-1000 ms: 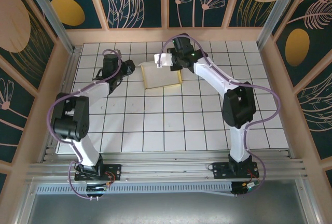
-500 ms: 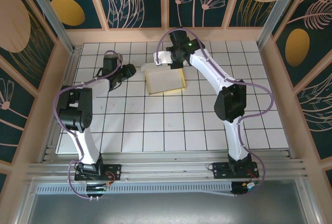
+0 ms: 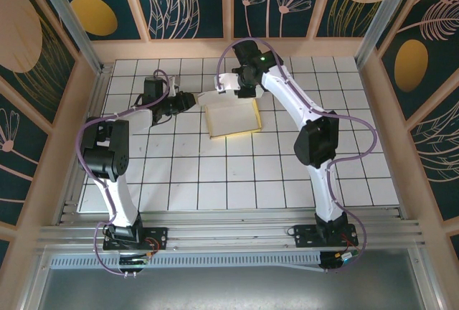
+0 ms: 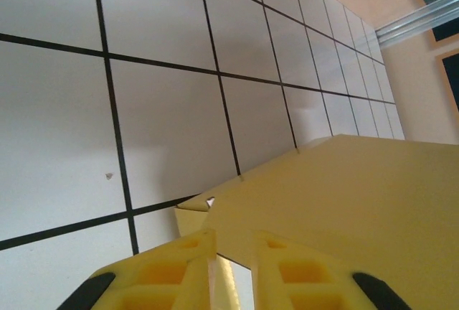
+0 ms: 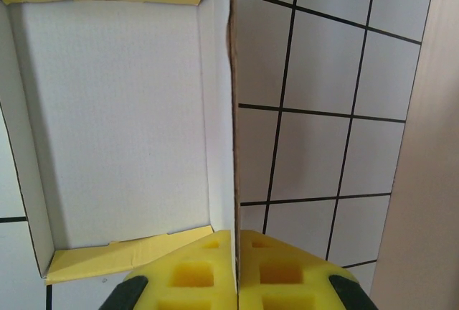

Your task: Fold the paper box

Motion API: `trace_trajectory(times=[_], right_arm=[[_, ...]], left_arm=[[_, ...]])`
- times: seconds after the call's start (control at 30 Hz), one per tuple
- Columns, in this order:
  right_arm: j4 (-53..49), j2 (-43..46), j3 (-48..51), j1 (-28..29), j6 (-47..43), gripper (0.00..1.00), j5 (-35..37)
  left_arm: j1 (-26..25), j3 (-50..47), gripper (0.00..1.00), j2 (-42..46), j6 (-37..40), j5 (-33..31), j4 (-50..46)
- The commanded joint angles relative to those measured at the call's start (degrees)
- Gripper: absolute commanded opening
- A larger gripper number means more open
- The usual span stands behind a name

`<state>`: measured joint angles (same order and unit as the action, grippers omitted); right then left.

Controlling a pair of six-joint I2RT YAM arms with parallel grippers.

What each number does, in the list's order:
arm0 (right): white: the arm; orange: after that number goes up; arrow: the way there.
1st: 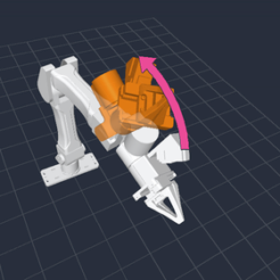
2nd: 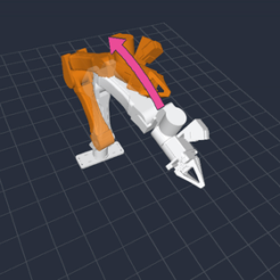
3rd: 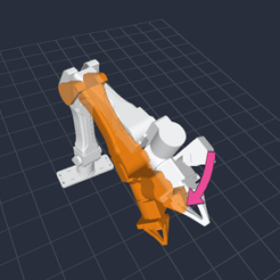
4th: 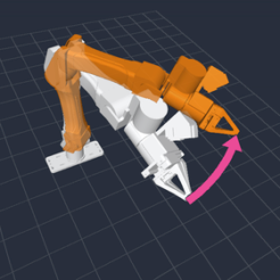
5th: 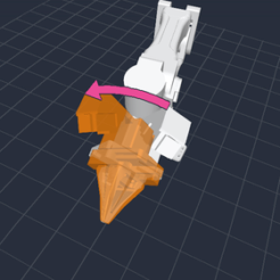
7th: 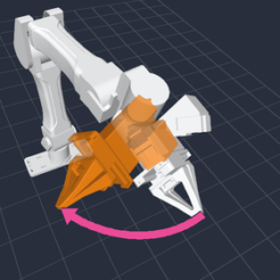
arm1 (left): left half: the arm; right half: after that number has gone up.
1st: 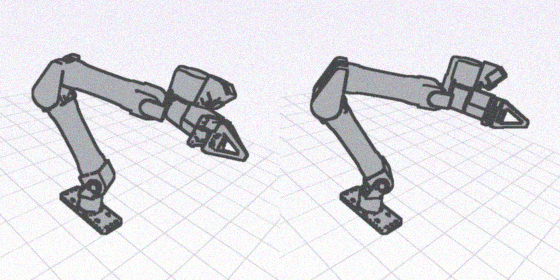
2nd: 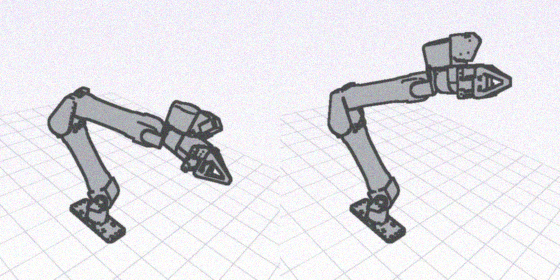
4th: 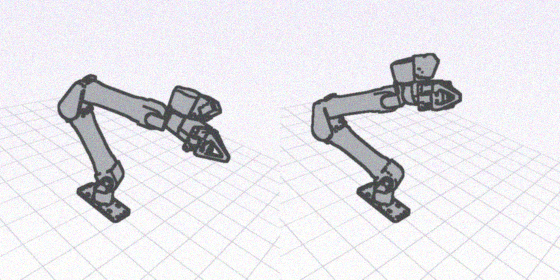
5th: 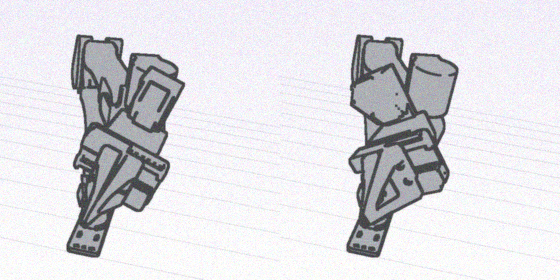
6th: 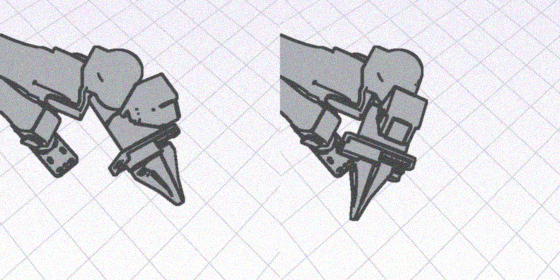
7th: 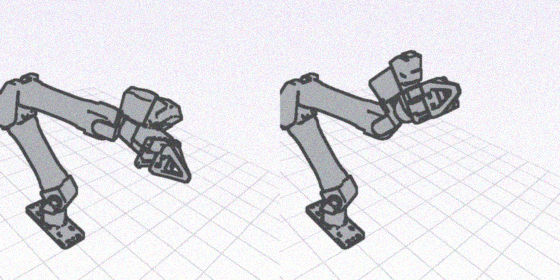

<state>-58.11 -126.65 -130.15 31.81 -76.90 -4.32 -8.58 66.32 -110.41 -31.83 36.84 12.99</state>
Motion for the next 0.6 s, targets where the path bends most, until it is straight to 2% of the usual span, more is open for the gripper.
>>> trace_trajectory(times=[0.0,0.23,0.4,0.57], right_arm=[[-0.7,-0.97,-1.88,-0.17,1.67,0.03,0.29],[-0.09,-1.41,-2.14,-0.17,1.89,0.03,0.05],[0.95,-1.55,-2.13,-0.17,2.1,0.03,0.12],[1.33,-1.68,-2.22,-0.17,2.45,0.03,-0.34]], left_arm=[[-0.21,-1.0,0.2,-0.29,-1.04,2.23,1.85],[-0.82,-0.5,0.17,-2.2,-2.04,3.73,3.62],[-2.08,-0.85,0.15,-2.96,-4.54,7.38,7.81],[-3.48,-0.58,0.14,-4.01,-4.62,7.44,8.36]])
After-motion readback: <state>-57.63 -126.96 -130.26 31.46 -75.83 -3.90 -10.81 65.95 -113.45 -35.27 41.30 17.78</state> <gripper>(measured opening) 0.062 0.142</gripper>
